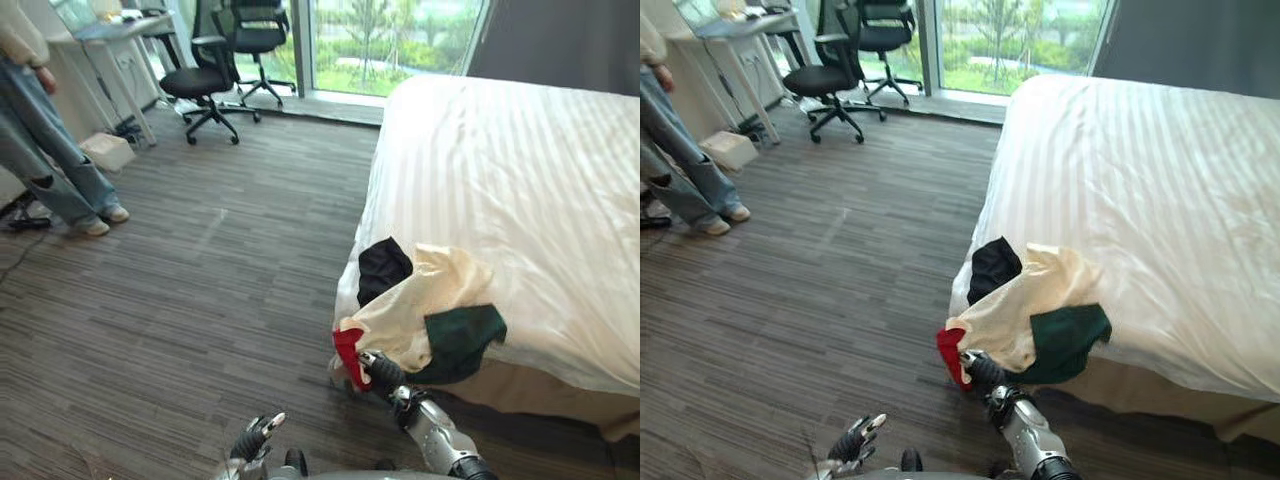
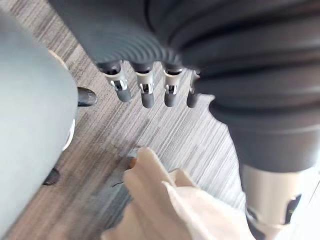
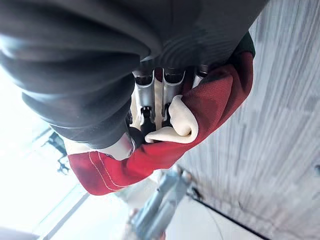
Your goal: Tidy the bed and pick cloth on bed and put in laundry
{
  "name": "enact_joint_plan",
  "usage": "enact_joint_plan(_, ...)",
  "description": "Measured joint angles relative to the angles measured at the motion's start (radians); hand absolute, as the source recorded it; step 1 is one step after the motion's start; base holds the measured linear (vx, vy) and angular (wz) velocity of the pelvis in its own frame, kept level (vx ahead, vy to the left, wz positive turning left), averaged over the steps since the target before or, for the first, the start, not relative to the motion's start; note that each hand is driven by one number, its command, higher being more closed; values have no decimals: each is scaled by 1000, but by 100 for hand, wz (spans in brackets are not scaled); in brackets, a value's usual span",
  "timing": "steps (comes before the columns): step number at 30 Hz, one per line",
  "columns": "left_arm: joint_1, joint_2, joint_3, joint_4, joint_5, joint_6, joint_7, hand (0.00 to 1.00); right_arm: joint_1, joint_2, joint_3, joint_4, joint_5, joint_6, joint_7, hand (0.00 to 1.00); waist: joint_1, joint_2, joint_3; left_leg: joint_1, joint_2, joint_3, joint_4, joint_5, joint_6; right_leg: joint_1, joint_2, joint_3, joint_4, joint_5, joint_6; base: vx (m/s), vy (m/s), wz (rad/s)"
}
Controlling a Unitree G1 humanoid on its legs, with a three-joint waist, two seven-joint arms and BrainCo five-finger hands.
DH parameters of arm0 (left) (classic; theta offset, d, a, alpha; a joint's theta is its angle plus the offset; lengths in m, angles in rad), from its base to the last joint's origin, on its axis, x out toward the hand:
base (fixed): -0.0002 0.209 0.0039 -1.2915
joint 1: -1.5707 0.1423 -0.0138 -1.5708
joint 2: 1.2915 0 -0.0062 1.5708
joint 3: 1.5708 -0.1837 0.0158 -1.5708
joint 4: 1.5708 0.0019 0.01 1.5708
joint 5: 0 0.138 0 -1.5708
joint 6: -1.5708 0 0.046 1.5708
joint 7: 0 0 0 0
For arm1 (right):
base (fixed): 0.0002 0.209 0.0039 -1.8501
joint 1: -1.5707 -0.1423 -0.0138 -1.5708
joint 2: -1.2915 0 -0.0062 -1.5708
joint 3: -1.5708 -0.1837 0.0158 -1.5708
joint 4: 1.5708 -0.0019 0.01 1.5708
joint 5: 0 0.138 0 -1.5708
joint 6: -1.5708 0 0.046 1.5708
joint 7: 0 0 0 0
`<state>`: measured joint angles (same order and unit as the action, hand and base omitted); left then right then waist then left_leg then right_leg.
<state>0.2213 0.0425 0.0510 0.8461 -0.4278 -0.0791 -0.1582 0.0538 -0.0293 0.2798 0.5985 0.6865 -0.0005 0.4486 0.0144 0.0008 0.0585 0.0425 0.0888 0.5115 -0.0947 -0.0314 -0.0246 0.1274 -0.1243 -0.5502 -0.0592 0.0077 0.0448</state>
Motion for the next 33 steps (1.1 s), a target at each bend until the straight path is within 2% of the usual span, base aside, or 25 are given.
enact_joint_plan(2, -3, 0, -4, -22, -17, -4, -23, 0, 44, -13, -1, -33, -1, -1, -2, 100, -1, -6, -7, 3, 12, 233, 63, 0, 14, 51, -57, -169, 21, -11, 25, 121, 301, 267)
enact_joint_plan(3, 8, -15, -19, -52, -37, -3, -40, 0, 61, -36, -1, -48, -2, -1, -11, 100, -2, 27, -17, 4, 31, 325, 111, 49, 55, 84, -69, -268, 61, -35, 51, 122, 296, 291)
enact_joint_plan(4, 19, -24, -31, -72, -47, -3, -43, 0, 65, -50, 0, -55, -4, -3, -14, 100, 0, 48, -21, 4, 36, 327, 109, 66, 66, 102, -70, -318, 83, -47, 66, 93, 208, 237)
enact_joint_plan(5, 23, -29, -49, -84, -64, 5, -51, 0, 65, -59, 4, -54, -8, -8, -30, 100, 18, 46, -21, 5, 3, 286, 81, 80, 82, 124, -96, -370, 104, -51, 73, 75, 229, 219)
enact_joint_plan(6, 42, -23, -66, -120, -83, 18, -61, 0, 66, -62, 2, -79, -11, -35, -41, 100, 28, 48, -20, -5, -43, 297, 35, 78, 127, 156, -107, -430, 127, -58, 87, 63, 220, 201)
enact_joint_plan(8, 51, -9, -87, -133, -92, 34, -60, 0, 58, -54, 5, -88, -21, -59, -71, 100, 35, 35, -17, -5, -87, 258, -3, 50, 138, 184, -131, -499, 152, -63, 101, 81, 183, 182)
enact_joint_plan(11, 63, 2, -100, -163, -135, 53, -59, 0, 59, -66, 4, -116, -121, -92, -131, 100, 32, 35, -4, -1, -149, 112, 4, 53, 160, 214, -225, -519, 328, -62, 104, 155, 122, 183)
enact_joint_plan(13, 53, 24, -134, -208, -171, 49, -58, 0, 65, -74, 10, -106, -195, -101, -166, 100, 27, 10, 15, -2, -198, -45, 3, 51, 166, 209, -311, -479, 565, -67, 73, 219, 45, 216)
enact_joint_plan(14, 39, 26, -139, -209, -187, 41, -56, 0, 62, -79, 11, -96, -215, -107, -186, 100, 27, 8, 27, -4, -211, -107, 9, 52, 177, 171, -325, -416, 689, -122, -19, 146, -9, 196)
enact_joint_plan(15, 22, 22, -147, -208, -227, 22, -42, 0, 62, -79, 10, -72, -236, -111, -207, 100, 28, 16, 49, -4, -214, -190, 25, 51, 177, 94, -280, -277, 783, -187, -53, 131, -26, 249)
enact_joint_plan(16, 11, 23, -172, -208, -269, 4, -31, 0, 73, -86, 7, -68, -244, -116, -229, 100, 20, 32, 57, -10, -214, -284, 39, 49, 172, 14, -197, -143, 797, -235, -22, 85, -31, 239)
enact_joint_plan(17, 2, 23, -179, -209, -285, -2, -31, 0, 89, -87, 6, -69, -246, -126, -236, 100, 6, 37, 57, -16, -216, -329, 36, 28, 159, -18, -160, -101, 785, -251, -13, 79, -43, 266)
enact_joint_plan(18, -11, 24, -180, -204, -311, -5, -31, 0, 117, -86, 4, -68, -246, -147, -254, 100, -16, 39, 66, -31, -207, -322, 71, -50, 112, -64, -122, -58, 730, -278, -12, 133, -49, 288)
enact_joint_plan(19, -25, 29, -181, -208, -327, -7, -32, 0, 141, -90, 1, -75, -246, -173, -266, 100, -34, 27, 74, -68, -168, -231, 169, -69, 126, -106, -116, -34, 684, -307, 13, 157, -58, 284)
enact_joint_plan(20, -31, 28, -199, -204, -327, -5, -31, 0, 148, -103, -6, -73, -246, -184, -272, 100, -36, 43, 79, -69, -175, -261, 189, -59, 174, -123, -104, 1, 655, -312, 34, 205, -36, 251)
enact_joint_plan(22, -40, 29, -221, -203, -326, 4, -30, 0, 172, -106, -26, -78, -246, -196, -286, 100, -35, 38, 76, -65, -222, -400, 175, -34, 197, -201, -69, 178, 552, -314, 39, 201, -13, 211)
enact_joint_plan(24, -46, 32, -246, -181, -317, 4, -33, 0, 195, -103, -55, -71, -233, -229, -299, 100, -58, 49, 79, -39, -252, -584, 131, 3, 169, -316, 26, 458, 539, -305, 49, 208, -28, 251)
enact_joint_plan(25, -46, 33, -246, -163, -316, 4, -34, 0, 201, -98, -56, -68, -230, -230, -301, 100, -55, 50, 81, -17, -255, -615, 126, 9, 166, -324, 49, 509, 533, -296, 62, 194, -42, 211)
enact_joint_plan(27, 16, 46, -237, -148, -316, 0, -34, 0, 216, -63, -60, -67, -223, -239, -309, 100, -44, 24, 78, 86, -275, -697, 118, 8, 161, -273, 63, 541, 426, -170, 51, 217, -58, 157)
enact_joint_plan(28, 33, 51, -231, -149, -317, -1, -33, 0, 215, -51, -60, -68, -215, -242, -316, 100, -37, 19, 72, 103, -284, -696, 112, -1, 147, -268, 52, 519, 396, -118, 43, 203, -90, 100)
enact_joint_plan(29, 54, 50, -197, -163, -321, -6, -31, 0, 205, -26, -60, -67, -193, -248, -325, 100, -6, -14, 47, 127, -292, -674, 97, -60, 115, -267, 33, 480, 343, -28, 28, 177, -96, 35)
enact_joint_plan(30, 61, 29, -155, -168, -327, -5, -29, 0, 183, -8, -60, -67, -187, -247, -341, 100, 29, -5, 41, 119, -231, -489, 142, -173, 72, -213, 31, 447, 276, -13, 9, 148, -107, 33)
enact_joint_plan(31, 67, 21, -141, -176, -326, -7, -31, 0, 169, 3, -63, -74, -186, -250, -345, 100, 28, -14, 36, 98, -185, -365, 194, -211, 25, -177, 28, 424, 231, 0, 6, 121, -121, 64)
enact_joint_plan(32, 52, 0, -123, -176, -316, -11, -38, 0, 172, 11, -77, -80, -186, -262, -346, 100, 20, 8, 42, 78, -137, -259, 265, -212, 27, -118, 28, 368, 173, -1, 5, 142, -90, 107)
enact_joint_plan(33, 46, -26, -119, -175, -293, -9, -42, 0, 168, 11, -78, -76, -187, -259, -359, 100, 21, 21, 45, 63, -129, -233, 330, -211, 29, -68, 19, 325, 132, -2, 5, 160, -55, 114)
